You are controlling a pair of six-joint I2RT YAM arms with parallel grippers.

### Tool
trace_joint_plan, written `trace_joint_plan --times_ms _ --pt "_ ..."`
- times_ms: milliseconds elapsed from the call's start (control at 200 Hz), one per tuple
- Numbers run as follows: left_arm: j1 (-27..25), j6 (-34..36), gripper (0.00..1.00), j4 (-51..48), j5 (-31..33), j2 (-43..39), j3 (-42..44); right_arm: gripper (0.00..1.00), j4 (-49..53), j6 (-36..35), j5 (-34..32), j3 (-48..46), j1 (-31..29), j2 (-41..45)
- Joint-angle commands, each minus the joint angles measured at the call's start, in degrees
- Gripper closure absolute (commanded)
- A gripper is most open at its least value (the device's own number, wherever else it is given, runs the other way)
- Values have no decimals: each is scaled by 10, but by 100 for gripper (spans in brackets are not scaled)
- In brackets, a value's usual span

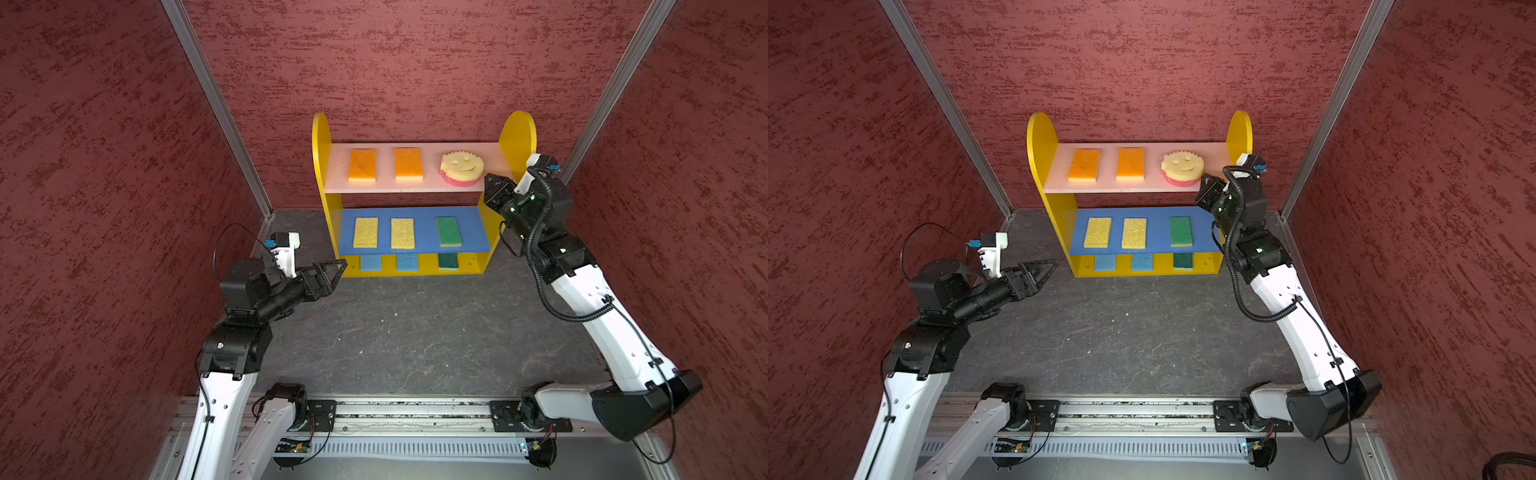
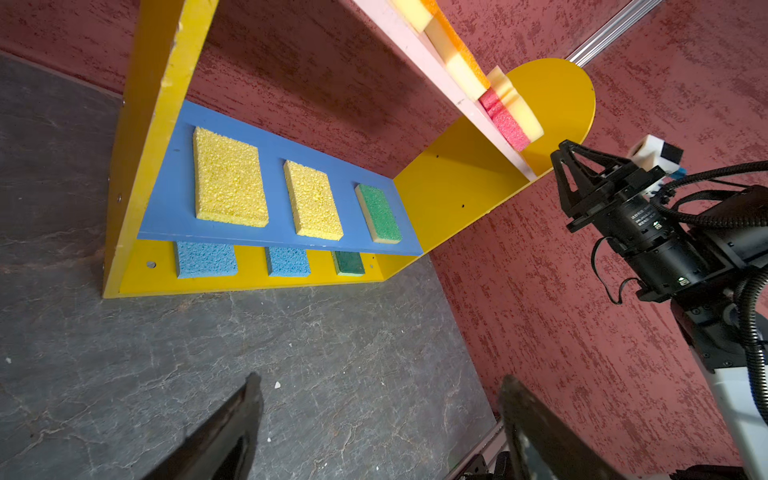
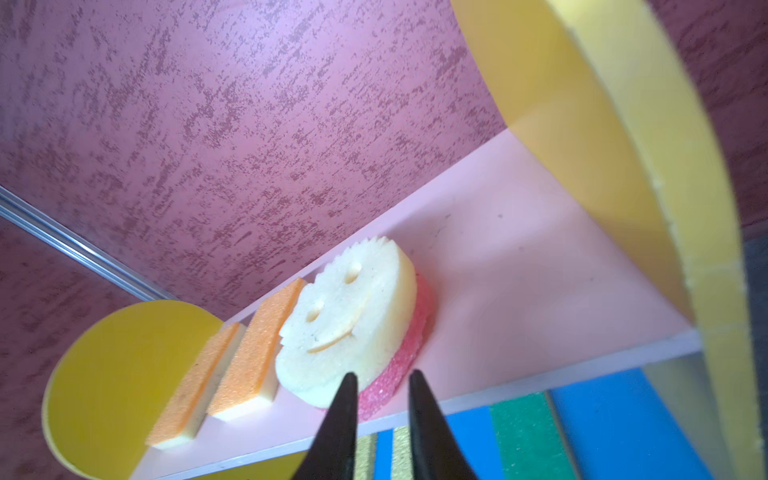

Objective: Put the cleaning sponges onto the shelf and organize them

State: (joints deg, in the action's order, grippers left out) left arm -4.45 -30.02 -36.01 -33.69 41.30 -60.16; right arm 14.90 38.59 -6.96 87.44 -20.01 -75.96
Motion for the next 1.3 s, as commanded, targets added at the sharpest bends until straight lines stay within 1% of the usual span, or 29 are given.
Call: trace_joint_plan --times_ms 0,130,271,436,626,646,726,932,1172,1192,1297 --pt "3 -20 12 8 -11 3 -3 93 19 -7 27 17 3 -2" --pt "2 -23 12 12 -6 0 10 100 36 -19 43 44 3 -23" --pt "2 -23 12 5 -2 3 15 100 37 -15 68 48 3 -40" --pt "2 -19 12 3 5 7 14 100 35 -17 80 57 3 -61" --pt "2 -19 12 7 8 10 19 100 34 -20 78 72 3 -70" --pt "2 -18 12 7 8 11 18 100 35 -21 78 74 3 -85" --pt "2 -16 12 4 9 13 19 100 35 -20 78 79 3 -93" --pt "2 -12 12 2 11 11 22 100 32 -18 75 82 3 -99" --pt "2 -8 12 -9 16 3 18 100 34 -16 73 63 3 -76" --pt "2 -7 12 -10 17 1 18 100 36 -17 71 61 3 -59" --pt "2 0 11 -23 24 -4 12 100 51 -24 67 49 3 -27"
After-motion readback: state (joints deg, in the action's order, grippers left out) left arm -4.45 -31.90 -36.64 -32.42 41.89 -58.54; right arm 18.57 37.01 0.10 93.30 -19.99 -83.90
